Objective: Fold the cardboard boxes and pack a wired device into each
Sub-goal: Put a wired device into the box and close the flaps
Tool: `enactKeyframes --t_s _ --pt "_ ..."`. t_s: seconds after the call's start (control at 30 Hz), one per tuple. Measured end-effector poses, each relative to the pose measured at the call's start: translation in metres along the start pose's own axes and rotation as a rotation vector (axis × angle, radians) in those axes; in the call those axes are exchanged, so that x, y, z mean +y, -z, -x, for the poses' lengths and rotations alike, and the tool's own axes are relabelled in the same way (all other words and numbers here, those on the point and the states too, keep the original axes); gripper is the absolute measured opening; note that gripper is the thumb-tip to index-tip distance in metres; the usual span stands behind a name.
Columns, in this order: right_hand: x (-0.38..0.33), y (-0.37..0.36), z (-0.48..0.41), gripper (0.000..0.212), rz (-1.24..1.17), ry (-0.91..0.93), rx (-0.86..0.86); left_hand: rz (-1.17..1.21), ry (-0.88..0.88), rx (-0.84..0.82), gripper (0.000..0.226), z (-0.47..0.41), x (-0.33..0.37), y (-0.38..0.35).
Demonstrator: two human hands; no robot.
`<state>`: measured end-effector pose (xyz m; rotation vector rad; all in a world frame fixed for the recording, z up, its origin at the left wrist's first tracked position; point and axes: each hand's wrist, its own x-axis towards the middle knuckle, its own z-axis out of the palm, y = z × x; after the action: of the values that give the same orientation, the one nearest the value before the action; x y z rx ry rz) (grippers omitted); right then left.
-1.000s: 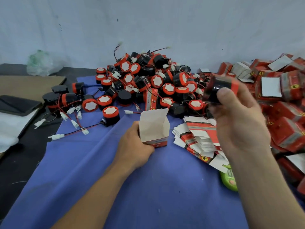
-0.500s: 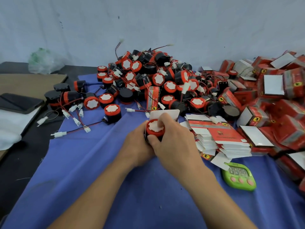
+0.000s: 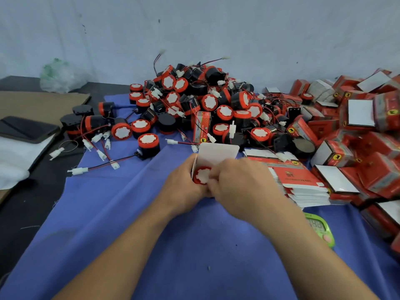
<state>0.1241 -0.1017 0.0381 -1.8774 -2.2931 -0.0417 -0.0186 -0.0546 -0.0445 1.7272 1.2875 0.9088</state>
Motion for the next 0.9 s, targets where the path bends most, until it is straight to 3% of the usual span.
enactKeyframes --t_s 0.03,0.1,0.17,0.2,0.3,0.4,0.47,0.53,0.63,0.9 --pt "0.007 0.004 -0.002 0.02 -0.175 -0.035 0.019 0.009 0.012 0.001 0.059 0.0 0.001 0.0" --pt "0.026 0.012 -0.007 0.021 -0.562 -0.182 0.324 0.01 0.035 -0.011 0.063 0.001 0.002 0.0" --pt "0.047 0.013 -0.015 0.014 -0.747 -0.379 0.567 0.019 0.057 -0.034 0.067 0.0 0.002 0.001" --pt "0.055 0.011 -0.022 0.016 -0.75 -0.457 0.544 0.024 0.064 -0.045 0.066 0.0 0.002 0.002" --pt "0.069 0.005 -0.047 0.046 -0.826 -0.515 0.177 0.033 0.07 -0.058 0.06 -0.001 0.002 0.004" --pt "0.064 0.008 -0.061 0.034 -1.06 -0.437 -0.056 0.03 0.069 -0.064 0.063 -0.001 0.001 0.004" --pt "0.064 0.013 -0.064 0.016 -1.062 -0.395 0.01 0.04 0.081 -0.067 0.065 -0.002 0.0 0.003" --pt "0.063 0.016 -0.061 0.028 -1.032 -0.386 0.118 0.048 0.09 -0.058 0.067 -0.003 -0.001 0.003" --pt "0.059 0.018 -0.045 0.027 -0.856 -0.389 0.242 0.053 0.105 -0.074 0.072 -0.005 0.0 0.002" --pt "0.045 0.019 -0.003 0.016 -0.752 -0.282 0.315 0.044 0.125 -0.035 0.076 -0.004 0.002 -0.003"
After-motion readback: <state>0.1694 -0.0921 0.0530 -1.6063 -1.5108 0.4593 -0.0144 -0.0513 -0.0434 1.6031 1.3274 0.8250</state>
